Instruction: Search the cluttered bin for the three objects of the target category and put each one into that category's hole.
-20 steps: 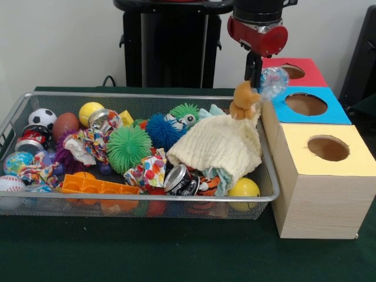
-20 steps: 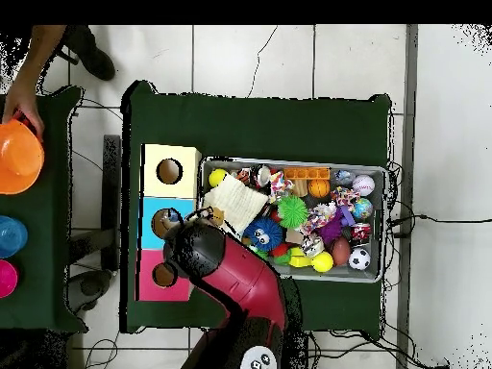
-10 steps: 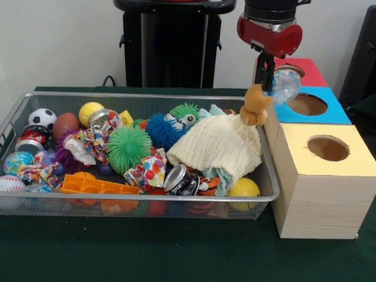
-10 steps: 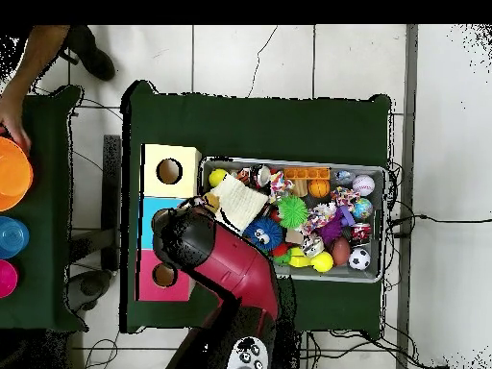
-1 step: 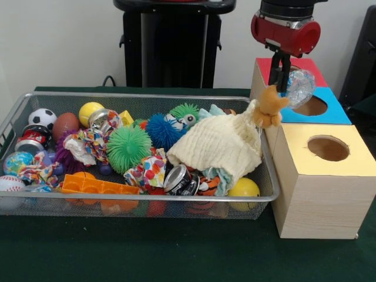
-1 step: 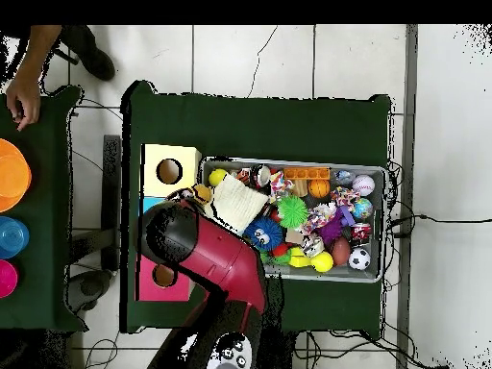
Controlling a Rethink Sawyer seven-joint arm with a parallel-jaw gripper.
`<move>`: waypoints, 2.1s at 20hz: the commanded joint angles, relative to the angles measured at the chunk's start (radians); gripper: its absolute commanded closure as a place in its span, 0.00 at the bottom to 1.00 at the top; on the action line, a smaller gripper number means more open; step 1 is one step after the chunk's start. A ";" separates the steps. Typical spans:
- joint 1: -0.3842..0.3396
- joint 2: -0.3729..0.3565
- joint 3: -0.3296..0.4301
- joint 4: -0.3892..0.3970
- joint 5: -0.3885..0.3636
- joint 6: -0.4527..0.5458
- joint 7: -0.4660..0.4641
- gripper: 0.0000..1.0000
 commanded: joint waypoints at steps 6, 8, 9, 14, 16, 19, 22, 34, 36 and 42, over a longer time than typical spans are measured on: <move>-0.014 0.066 0.022 -0.013 -0.099 0.115 0.134 1.00; -0.022 0.074 0.016 -0.022 -0.134 0.127 0.103 1.00; -0.033 0.074 0.020 -0.018 -0.147 0.120 0.083 1.00; -0.059 0.079 0.025 -0.018 -0.201 0.110 0.062 1.00; -0.061 0.084 0.033 -0.013 -0.216 0.093 0.067 1.00; -0.054 0.084 0.040 -0.007 -0.237 0.095 0.077 1.00; -0.045 0.078 0.055 -0.006 -0.233 0.115 0.107 1.00; -0.035 0.042 0.068 -0.020 -0.184 0.206 0.194 1.00; -0.027 0.043 0.068 -0.027 -0.179 0.219 0.209 1.00; -0.015 0.041 0.070 -0.038 -0.164 0.241 0.235 1.00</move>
